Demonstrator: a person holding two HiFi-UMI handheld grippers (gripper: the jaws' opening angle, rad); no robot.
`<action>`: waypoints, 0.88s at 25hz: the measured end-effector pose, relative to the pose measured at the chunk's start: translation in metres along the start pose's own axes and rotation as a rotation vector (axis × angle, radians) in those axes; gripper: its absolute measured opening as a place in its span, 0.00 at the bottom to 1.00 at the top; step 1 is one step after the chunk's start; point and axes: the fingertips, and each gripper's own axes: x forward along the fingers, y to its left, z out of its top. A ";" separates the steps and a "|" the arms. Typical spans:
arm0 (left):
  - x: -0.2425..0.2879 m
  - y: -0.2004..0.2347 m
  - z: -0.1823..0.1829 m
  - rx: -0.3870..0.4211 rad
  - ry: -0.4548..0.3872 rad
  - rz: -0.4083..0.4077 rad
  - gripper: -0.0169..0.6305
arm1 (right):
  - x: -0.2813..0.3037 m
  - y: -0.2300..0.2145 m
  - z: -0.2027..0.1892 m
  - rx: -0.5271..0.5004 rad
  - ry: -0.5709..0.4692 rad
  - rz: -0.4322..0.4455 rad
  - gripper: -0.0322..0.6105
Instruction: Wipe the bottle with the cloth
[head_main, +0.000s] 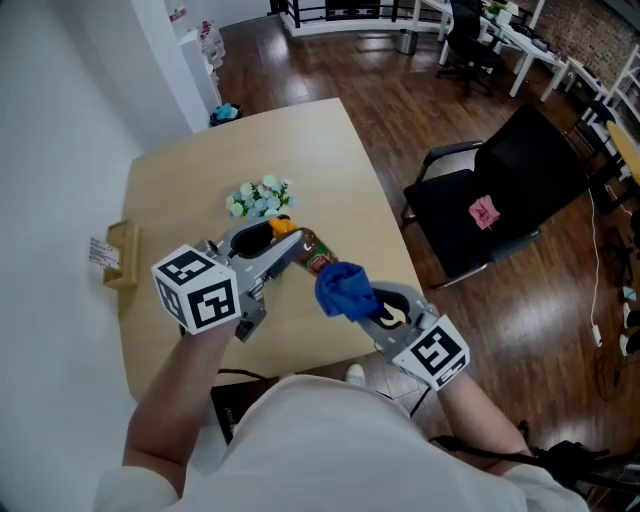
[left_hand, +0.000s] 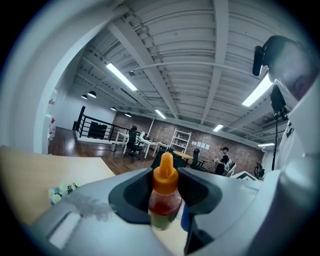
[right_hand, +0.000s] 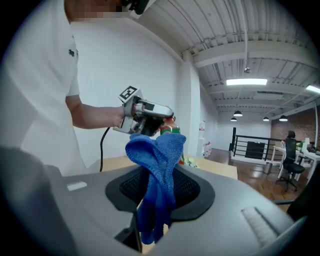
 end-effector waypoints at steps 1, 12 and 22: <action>0.002 0.000 -0.001 -0.007 0.002 0.002 0.27 | 0.001 0.004 0.010 -0.022 -0.007 0.010 0.24; 0.016 -0.011 -0.002 -0.003 -0.004 -0.009 0.27 | 0.028 0.015 0.030 -0.048 -0.015 0.038 0.24; 0.008 -0.011 0.007 0.001 -0.025 0.008 0.27 | 0.039 0.005 -0.058 0.083 0.096 0.041 0.24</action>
